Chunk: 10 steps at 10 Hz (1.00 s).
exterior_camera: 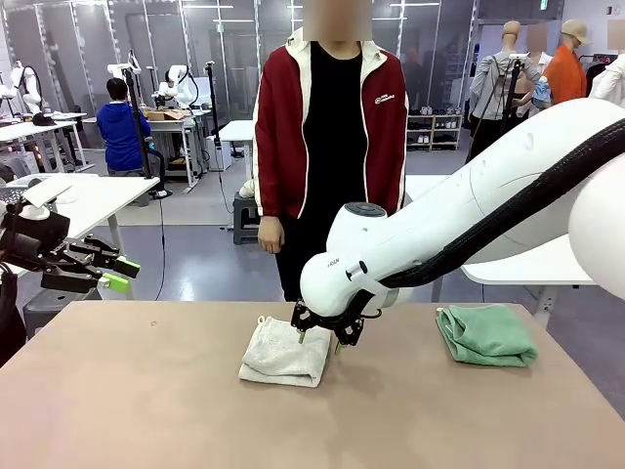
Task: Fold the towels and place them in the basket.
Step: Stack the folded Towel with hook on the right side of the table.
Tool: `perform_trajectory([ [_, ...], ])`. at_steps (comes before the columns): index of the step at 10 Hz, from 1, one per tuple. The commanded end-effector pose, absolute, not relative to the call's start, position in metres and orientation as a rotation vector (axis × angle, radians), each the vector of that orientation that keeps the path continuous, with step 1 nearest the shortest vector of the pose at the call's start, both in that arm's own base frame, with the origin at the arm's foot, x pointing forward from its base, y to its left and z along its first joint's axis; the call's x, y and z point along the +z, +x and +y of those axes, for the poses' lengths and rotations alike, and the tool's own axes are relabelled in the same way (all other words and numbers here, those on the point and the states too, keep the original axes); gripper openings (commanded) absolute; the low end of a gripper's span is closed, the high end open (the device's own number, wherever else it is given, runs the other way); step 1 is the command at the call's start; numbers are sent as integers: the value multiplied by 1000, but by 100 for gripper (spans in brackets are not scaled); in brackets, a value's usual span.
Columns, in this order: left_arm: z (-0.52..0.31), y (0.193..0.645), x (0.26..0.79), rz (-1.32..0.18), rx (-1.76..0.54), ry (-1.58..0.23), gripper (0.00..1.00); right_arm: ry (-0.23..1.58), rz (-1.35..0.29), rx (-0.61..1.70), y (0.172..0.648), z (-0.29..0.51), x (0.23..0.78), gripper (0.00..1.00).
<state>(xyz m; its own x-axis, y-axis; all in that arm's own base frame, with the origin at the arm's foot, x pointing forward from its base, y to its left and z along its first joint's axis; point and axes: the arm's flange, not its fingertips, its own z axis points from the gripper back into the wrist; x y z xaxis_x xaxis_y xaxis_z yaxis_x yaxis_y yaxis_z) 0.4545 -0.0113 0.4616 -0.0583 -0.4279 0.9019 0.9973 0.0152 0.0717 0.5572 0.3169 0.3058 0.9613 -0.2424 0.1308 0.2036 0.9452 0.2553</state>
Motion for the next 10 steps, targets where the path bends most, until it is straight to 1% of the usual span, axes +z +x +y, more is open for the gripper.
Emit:
perform_trajectory([
  [1,-11,453,463,-954,-1410,-840,48,239,-182,-242,561,322,303,65],
  [2,-11,453,463,-954,-1410,-840,48,247,-188,-236,561,321,302,65],
  [3,-11,453,463,-954,-1410,-840,48,257,-188,-235,562,321,302,46],
  [4,-11,453,463,-954,-1410,-840,48,263,-189,-231,562,321,301,63],
  [5,-11,453,463,-954,-1410,-840,48,269,-192,-225,563,322,300,26],
  [6,-11,453,463,-954,-1410,-840,48,272,-191,-222,564,322,298,43],
  [7,-11,453,463,-954,-1410,-840,48,275,-194,-219,565,323,296,7],
  [8,-11,453,463,-954,-1410,-840,48,277,-197,-217,566,322,295,24],
  [9,-11,453,463,-954,-1410,-840,48,277,-198,-215,566,322,294,31],
  [10,-11,453,463,-954,-1410,-840,48,274,-190,-207,565,321,294,4],
])
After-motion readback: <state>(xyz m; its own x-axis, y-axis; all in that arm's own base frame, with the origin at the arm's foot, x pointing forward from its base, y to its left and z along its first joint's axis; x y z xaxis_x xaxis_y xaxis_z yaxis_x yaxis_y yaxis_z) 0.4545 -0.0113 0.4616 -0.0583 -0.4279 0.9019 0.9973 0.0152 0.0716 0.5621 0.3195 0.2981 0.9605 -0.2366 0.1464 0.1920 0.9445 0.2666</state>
